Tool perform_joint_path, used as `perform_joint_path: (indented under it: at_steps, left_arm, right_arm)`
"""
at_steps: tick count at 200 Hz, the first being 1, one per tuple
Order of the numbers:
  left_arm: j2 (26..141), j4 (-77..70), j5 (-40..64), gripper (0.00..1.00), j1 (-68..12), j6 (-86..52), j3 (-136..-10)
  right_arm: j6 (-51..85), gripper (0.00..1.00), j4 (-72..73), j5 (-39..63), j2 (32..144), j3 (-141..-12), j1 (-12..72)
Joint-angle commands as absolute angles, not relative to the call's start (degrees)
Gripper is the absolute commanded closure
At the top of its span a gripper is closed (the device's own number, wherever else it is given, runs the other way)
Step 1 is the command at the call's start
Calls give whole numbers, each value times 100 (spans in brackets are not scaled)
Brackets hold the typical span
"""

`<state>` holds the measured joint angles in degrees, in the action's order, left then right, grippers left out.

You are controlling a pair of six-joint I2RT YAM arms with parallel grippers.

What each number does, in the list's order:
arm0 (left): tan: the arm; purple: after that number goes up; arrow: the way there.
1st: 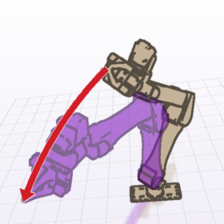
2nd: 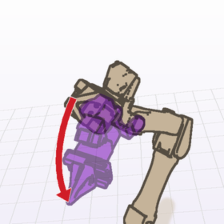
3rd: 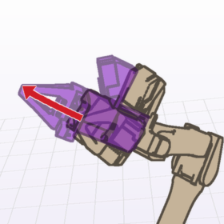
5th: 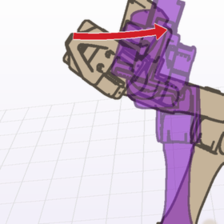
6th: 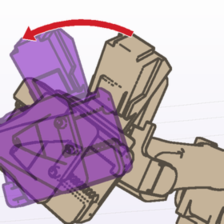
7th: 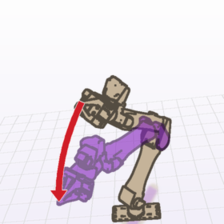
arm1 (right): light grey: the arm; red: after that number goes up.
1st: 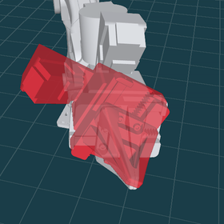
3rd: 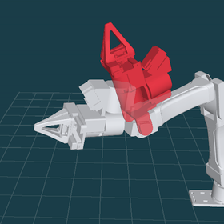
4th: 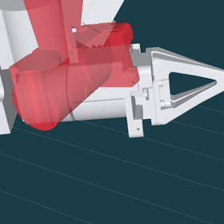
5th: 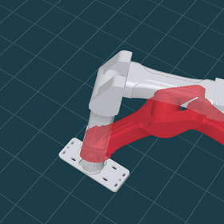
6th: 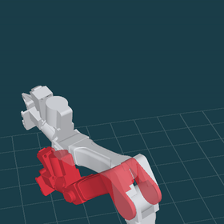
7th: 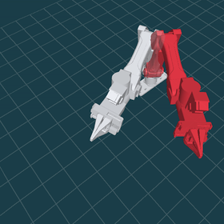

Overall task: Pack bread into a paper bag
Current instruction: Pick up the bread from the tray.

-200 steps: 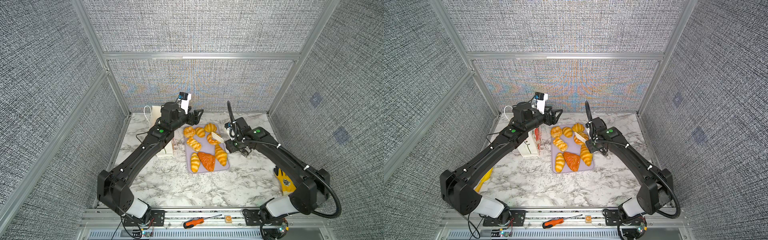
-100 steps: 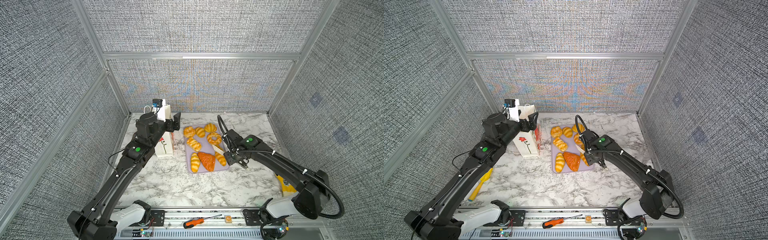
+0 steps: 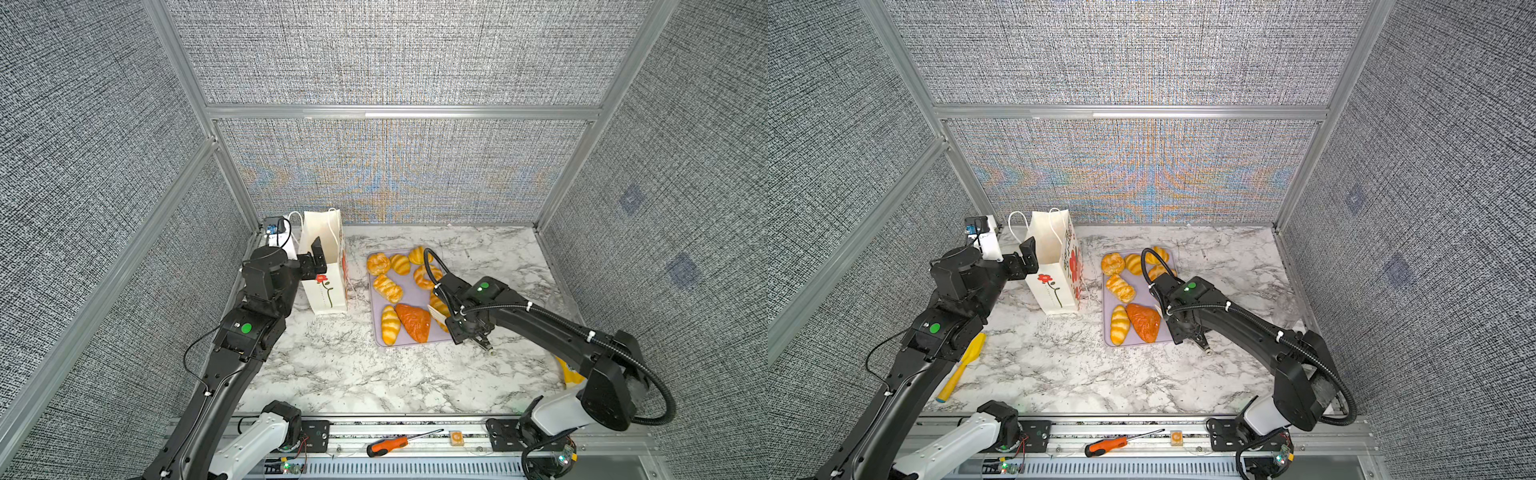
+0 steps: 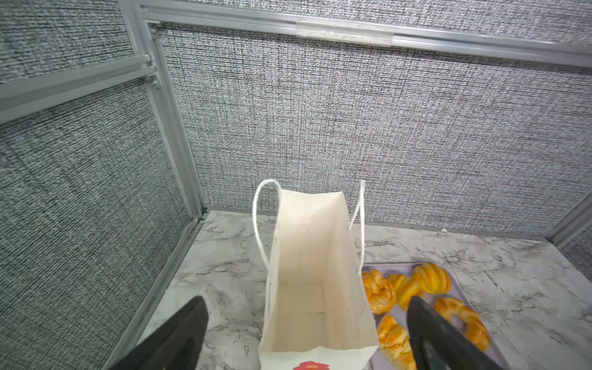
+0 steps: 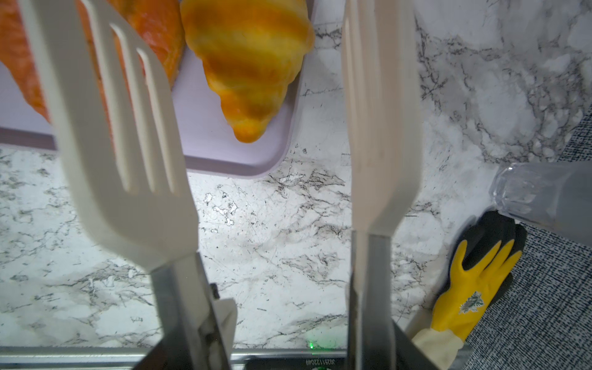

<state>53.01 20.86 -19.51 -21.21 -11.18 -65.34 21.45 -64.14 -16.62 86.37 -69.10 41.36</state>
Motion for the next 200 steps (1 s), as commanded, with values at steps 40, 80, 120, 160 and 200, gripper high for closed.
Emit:
perform_joint_path:
  at_steps: [40,80,120,160,200]
  left_arm:
    - [5221,2324,-2026,2,-1945,-1182,-6390]
    - [5252,2497,-2103,2,-1757,-1272,-6435]
    - [5324,2583,-1998,1,-1519,-1288,-6456]
    - [5355,2602,-1805,1,-1332,-1313,-6425]
    - [5344,2650,-1749,1,-1286,-1290,-6398]
  right_arm:
    - [2392,33,-6695,-1826,8780,-6891,4175]
    - [2400,32,-6688,-1755,8882,-6829,4176]
    - [2349,31,-6574,-1749,9091,-6917,4177]
    - [2323,31,-6579,-1767,9356,-6991,4140]
    - [2209,32,-6601,-1753,9515,-7115,3995]
